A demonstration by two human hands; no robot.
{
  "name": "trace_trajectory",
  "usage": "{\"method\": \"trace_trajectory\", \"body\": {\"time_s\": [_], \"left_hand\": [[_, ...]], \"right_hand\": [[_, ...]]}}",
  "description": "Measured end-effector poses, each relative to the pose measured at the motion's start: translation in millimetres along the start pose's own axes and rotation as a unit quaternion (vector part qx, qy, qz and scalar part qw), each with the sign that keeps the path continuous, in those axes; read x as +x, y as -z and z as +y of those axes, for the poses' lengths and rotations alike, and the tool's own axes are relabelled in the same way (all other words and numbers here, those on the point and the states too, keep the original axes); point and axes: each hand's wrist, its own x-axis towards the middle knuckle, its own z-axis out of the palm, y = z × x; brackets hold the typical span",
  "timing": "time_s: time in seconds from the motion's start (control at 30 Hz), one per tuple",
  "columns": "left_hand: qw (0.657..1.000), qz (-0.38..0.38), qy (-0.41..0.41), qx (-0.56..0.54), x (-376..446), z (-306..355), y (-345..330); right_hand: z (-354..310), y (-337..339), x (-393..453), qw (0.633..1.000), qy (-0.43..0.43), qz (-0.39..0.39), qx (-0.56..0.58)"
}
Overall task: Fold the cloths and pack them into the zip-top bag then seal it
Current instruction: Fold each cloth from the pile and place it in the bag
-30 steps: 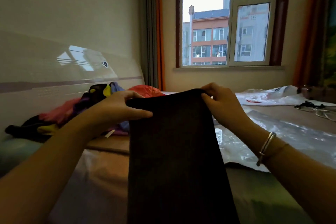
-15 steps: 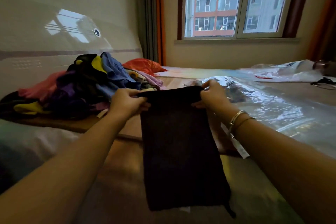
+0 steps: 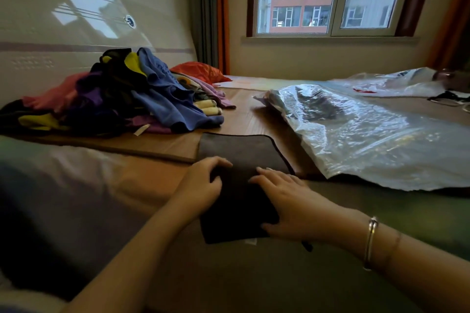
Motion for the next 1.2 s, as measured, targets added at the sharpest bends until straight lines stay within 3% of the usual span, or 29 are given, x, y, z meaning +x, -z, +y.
{"method": "trace_trajectory", "body": {"time_s": [0.13,0.3,0.37,0.47,0.57,0.73,0.93,1.03,1.2], "left_hand": [[0.989,-0.041,-0.034,0.135,-24.5,-6.9,-9.6],[0.982,-0.126,-0.021,0.139,-33.7,-1.9,1.4],[0.971,-0.16,-0.019,0.179,-35.2,-4.9,3.1],[0.952,-0.193,-0.017,0.236,-36.4,-11.5,2.4],[0.96,-0.161,-0.045,0.224,-36.4,-18.3,4.4],[0.977,-0.11,-0.062,0.173,-35.3,-26.8,9.5],[0.995,0.017,-0.1,0.021,-32.9,-17.9,20.8],[0.993,0.082,-0.057,-0.064,-34.3,-5.5,28.0],[0.985,0.094,0.009,-0.147,-27.7,-4.0,28.8]], "right_hand": [[3.5,-26.7,-18.6,0.989,0.007,-0.038,-0.141],[8.0,-38.0,-17.7,0.971,0.009,0.022,-0.239],[8.7,-40.2,-14.5,0.972,0.017,0.047,-0.229],[8.5,-36.8,-13.1,0.974,0.057,0.147,-0.16],[0.7,-12.9,-18.5,0.969,0.019,0.246,-0.035],[4.9,9.1,-19.6,0.93,-0.031,0.32,0.177],[-1.6,20.1,-17.7,0.903,-0.047,0.351,0.243],[-0.1,26.3,-14.3,0.883,-0.085,0.371,0.274],[1.7,30.5,-2.2,0.885,-0.116,0.364,0.265]]}}
